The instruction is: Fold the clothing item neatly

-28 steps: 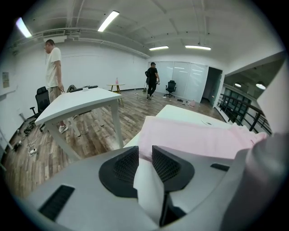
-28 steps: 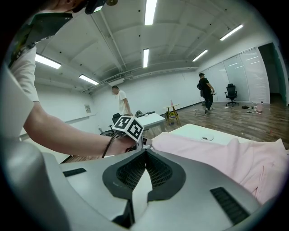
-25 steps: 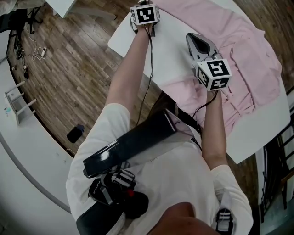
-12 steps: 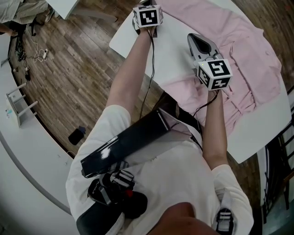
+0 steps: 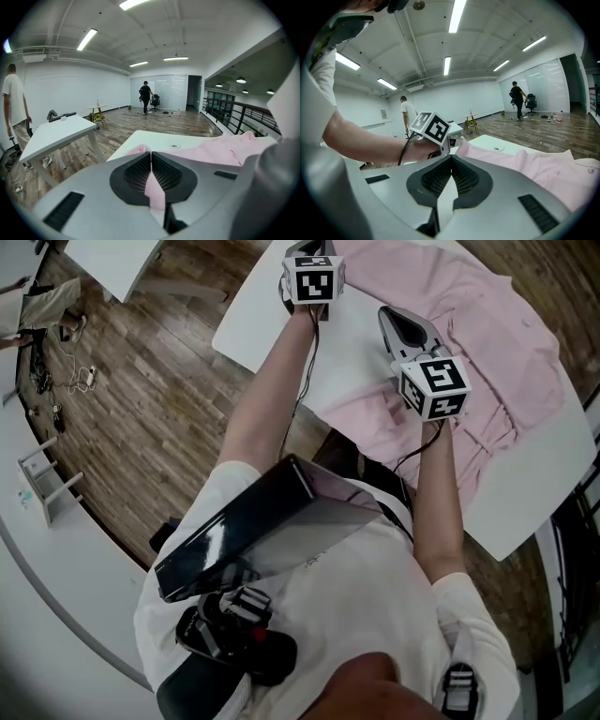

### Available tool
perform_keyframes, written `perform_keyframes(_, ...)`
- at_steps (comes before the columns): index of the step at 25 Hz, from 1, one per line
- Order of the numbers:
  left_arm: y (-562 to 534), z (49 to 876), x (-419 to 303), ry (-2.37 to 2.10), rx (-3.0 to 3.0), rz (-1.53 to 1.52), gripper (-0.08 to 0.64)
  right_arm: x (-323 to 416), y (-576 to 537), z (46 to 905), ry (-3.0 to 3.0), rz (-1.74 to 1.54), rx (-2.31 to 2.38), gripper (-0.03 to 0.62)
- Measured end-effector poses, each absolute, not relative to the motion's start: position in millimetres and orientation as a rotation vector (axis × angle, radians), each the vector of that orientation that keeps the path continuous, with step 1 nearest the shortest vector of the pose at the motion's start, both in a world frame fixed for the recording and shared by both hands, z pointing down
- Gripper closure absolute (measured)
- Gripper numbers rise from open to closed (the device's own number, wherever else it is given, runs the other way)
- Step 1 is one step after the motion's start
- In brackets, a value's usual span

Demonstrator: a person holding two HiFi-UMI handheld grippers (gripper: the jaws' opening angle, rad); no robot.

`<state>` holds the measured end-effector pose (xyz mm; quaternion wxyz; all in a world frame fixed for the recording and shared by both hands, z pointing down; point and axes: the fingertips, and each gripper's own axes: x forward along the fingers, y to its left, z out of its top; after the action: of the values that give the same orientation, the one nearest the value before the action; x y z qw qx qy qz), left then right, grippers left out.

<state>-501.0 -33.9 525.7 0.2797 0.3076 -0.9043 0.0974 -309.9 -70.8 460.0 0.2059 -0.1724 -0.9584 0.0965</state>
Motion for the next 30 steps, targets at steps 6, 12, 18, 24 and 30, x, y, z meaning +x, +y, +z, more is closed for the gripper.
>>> perform_keyframes(6,-78,519,-467,-2.397,0.941,0.255,0.548,-290,-94,451,-2.695,0.271,-0.398,0.589)
perform_keyframes(12,-116,513,-424,-2.369,1.056,0.265,0.548,-267,-121,448,-2.712,0.279,-0.314,0.589)
perform_keyframes(18,-146,509,-385,-2.34,1.138,0.272,0.548,-246,-144,447,-2.722,0.291,-0.247,0.589)
perform_keyframes(24,-176,503,-341,-2.306,1.216,0.264,0.548,-225,-168,444,-2.733,0.306,-0.186,0.589)
perform_keyframes(30,-209,491,-297,-2.265,1.301,0.251,0.548,-199,-193,434,-2.734,0.309,-0.121,0.589)
